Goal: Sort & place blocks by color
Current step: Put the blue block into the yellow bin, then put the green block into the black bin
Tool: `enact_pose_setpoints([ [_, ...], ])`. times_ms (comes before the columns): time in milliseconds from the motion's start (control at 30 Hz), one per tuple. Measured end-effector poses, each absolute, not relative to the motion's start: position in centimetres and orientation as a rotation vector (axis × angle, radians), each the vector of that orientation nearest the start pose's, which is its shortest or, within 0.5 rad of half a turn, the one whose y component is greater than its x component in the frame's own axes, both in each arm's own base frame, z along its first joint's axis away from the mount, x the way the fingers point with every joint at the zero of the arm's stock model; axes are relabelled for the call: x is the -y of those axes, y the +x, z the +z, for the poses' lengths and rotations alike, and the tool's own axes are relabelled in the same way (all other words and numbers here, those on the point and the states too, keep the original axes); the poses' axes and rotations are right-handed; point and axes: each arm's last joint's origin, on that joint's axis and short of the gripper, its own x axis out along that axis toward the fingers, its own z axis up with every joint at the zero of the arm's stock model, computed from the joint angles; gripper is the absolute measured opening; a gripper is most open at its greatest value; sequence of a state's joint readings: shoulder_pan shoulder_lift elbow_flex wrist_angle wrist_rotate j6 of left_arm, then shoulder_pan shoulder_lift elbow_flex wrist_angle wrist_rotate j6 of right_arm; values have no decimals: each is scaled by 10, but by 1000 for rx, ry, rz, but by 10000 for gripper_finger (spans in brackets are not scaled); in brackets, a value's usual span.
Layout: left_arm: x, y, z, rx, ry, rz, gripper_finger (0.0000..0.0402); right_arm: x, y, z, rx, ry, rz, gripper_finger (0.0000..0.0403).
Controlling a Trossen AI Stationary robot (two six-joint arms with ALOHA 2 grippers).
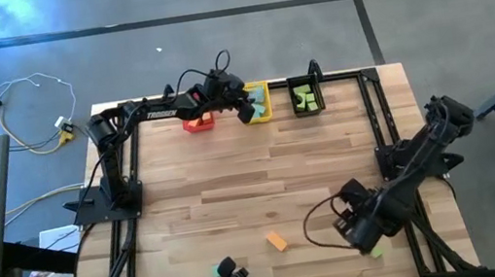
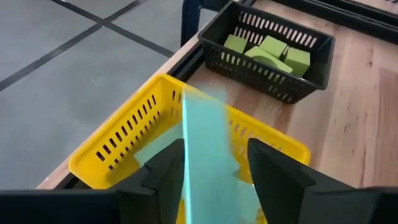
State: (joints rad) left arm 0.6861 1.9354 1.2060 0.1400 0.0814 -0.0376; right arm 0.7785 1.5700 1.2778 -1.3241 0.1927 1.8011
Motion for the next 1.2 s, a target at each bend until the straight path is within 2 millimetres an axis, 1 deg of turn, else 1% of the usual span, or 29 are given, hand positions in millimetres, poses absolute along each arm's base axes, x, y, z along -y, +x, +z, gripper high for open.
enact_pose_setpoints([
  [233,-262,324,178,-545,-260,601,204,-200,173,258,-1244,792,-946,201],
  [333,-262,324,178,-544,-260,602,216,-207,164,258,-1245,844,-983,201],
  [533,-262,326,181,-516,-264,575,217,-226,151,252,-1273,950,-1039,201],
  [700,-253,331,185,-500,-297,514,217,-242,150,238,-1282,962,-1030,201],
  [867,-237,338,199,-484,-233,469,217,-254,155,224,-1331,952,-1023,201],
  [1000,-222,342,220,-442,-185,435,217,-263,160,211,-1370,918,-979,201],
  [1200,-198,346,248,-377,-142,382,216,-269,163,194,-1389,878,-1014,201],
])
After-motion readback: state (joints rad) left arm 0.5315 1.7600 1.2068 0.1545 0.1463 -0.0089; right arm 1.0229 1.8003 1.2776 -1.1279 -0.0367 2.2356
